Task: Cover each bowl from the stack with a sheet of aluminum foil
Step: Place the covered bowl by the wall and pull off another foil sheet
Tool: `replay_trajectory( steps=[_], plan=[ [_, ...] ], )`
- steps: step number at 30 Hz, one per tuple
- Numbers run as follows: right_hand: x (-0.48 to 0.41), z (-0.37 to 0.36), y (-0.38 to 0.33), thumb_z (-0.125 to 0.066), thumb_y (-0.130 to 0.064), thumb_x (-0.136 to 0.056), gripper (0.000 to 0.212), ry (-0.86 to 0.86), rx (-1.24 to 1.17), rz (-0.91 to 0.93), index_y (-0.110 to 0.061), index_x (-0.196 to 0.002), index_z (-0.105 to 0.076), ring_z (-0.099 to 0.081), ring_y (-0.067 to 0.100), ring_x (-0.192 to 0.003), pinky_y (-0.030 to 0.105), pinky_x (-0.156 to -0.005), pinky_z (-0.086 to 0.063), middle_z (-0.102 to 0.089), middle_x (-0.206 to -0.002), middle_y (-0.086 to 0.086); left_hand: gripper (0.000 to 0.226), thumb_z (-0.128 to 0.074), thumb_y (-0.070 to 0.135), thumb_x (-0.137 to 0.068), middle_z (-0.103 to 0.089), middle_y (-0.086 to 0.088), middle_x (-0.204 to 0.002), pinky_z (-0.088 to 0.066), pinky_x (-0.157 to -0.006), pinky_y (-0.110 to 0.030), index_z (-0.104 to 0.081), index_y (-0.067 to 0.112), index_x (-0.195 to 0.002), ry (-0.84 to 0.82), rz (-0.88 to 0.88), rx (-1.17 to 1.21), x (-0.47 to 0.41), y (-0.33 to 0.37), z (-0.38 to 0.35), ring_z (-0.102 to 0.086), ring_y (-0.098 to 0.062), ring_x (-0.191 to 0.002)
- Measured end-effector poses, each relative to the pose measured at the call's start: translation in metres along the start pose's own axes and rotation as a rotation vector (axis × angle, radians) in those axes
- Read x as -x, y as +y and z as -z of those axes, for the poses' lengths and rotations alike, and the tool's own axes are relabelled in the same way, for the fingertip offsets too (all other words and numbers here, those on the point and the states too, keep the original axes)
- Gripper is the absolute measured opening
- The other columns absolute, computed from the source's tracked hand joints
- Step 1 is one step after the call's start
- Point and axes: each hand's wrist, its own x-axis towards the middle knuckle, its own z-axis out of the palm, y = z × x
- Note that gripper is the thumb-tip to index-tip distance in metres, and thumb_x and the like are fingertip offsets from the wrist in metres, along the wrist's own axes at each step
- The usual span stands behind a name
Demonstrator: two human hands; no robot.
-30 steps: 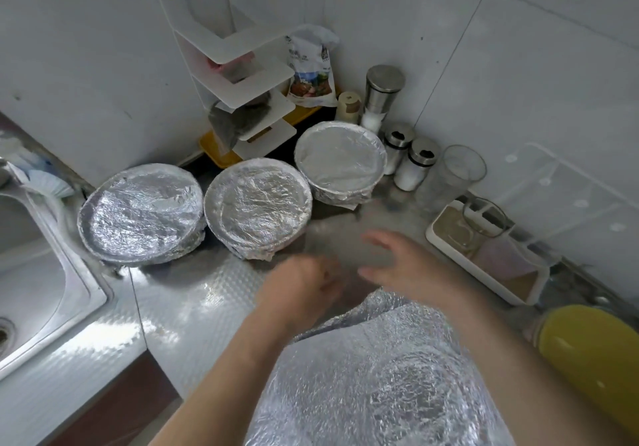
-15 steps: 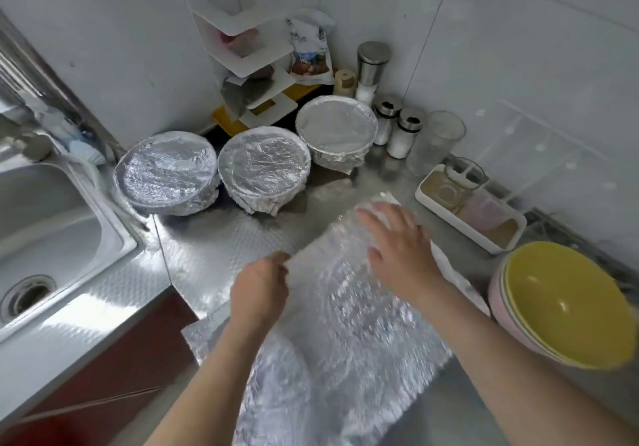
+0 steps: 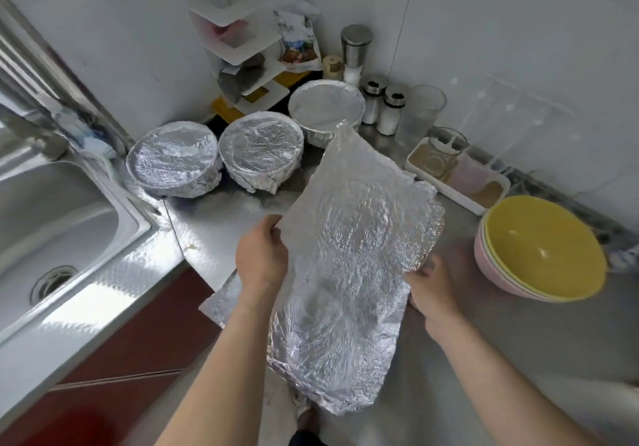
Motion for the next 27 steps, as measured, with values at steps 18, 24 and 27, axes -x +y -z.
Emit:
replay_trajectory(
  steps=[18, 24, 27],
  plan=[
    [-0.011, -0.016, -0.023, -0.059, -0.005, -0.085, 0.074, -0.109, -0.103, 0.023, -0.029, -0.147, -0.028, -0.051, 0.021, -0.111, 0.049, -0.104, -0.042, -0.047, -0.127, 0.004, 0.032, -0.052, 0.004, -0.094, -0.074, -0.011, -0.088, -0.043, -0.061, -0.03, -0.071, 0.018, -0.115, 0.141, -0.569, -0.088, -0.035, 0.065, 0.046, -0.068, -0.033, -0.075],
    [-0.004, 0.004, -0.043, -0.072, -0.025, -0.082, 0.087, -0.302, -0.311, -0.044, -0.032, -0.15, -0.019, -0.048, 0.017, -0.114, 0.037, -0.097, -0.035, -0.048, -0.13, 0.0, 0.029, -0.052, 0.005, -0.094, -0.066, 0.019, -0.093, -0.036, -0.068, -0.001, -0.072, 0.016, -0.111, 0.115, -0.516, 0.172, -0.024, 0.086, 0.102, -0.055, 0.004, -0.079],
    [0.003, 0.012, -0.054, -0.071, -0.027, -0.084, 0.083, -0.391, -0.428, -0.103, -0.031, -0.149, -0.02, -0.05, 0.019, -0.115, 0.034, -0.087, -0.034, -0.053, -0.122, 0.007, 0.03, -0.053, 0.004, -0.094, -0.062, 0.03, -0.07, -0.037, -0.062, -0.009, -0.071, 0.027, -0.101, 0.116, -0.406, 0.397, -0.007, 0.081, 0.117, -0.053, 0.006, -0.063]
  ],
)
